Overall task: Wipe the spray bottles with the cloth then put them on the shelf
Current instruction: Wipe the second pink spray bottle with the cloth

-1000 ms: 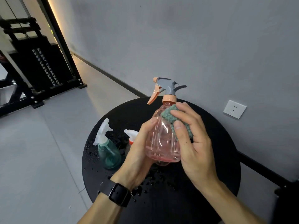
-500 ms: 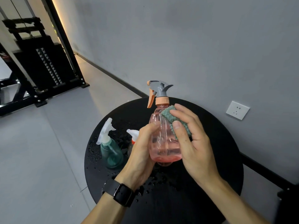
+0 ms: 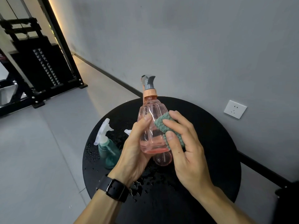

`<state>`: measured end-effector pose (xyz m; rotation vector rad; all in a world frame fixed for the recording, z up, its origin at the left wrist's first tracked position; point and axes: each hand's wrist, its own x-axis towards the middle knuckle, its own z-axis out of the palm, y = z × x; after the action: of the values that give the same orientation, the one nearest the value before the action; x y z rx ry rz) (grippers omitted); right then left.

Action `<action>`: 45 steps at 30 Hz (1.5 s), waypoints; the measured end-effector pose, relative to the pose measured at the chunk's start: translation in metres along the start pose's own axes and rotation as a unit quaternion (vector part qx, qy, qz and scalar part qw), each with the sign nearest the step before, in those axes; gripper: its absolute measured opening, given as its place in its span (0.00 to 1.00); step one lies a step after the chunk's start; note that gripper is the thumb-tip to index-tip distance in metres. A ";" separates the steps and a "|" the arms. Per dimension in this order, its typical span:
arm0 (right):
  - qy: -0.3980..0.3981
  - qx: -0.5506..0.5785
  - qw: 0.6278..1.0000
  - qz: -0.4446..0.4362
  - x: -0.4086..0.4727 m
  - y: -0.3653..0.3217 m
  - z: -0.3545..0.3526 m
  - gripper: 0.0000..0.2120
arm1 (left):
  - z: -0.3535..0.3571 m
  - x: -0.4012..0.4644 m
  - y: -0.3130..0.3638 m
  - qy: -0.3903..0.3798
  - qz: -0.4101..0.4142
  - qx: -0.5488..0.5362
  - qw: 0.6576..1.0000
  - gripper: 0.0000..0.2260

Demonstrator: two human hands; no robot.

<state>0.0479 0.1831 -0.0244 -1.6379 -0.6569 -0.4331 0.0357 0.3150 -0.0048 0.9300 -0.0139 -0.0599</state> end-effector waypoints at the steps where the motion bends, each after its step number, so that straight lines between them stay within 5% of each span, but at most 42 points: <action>1: 0.003 -0.001 1.000 -0.002 0.001 -0.001 -0.001 0.15 | 0.000 -0.001 -0.001 -0.011 -0.001 0.014 1.000 0.20; 13: 0.038 0.016 0.999 0.028 0.021 -0.006 -0.014 0.13 | 0.005 -0.005 -0.007 -0.023 -0.049 0.157 0.986 0.23; 37: -0.015 0.019 1.000 0.009 -0.003 -0.008 0.001 0.15 | -0.003 0.000 0.005 -0.011 0.008 -0.045 0.999 0.15; 45: 0.004 0.013 1.000 0.005 0.013 -0.010 -0.008 0.14 | 0.003 -0.003 -0.001 -0.021 -0.016 0.045 0.999 0.18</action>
<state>0.0523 0.1783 -0.0079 -1.6135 -0.6466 -0.4227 0.0330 0.3127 -0.0037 1.0184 -0.0418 -0.1092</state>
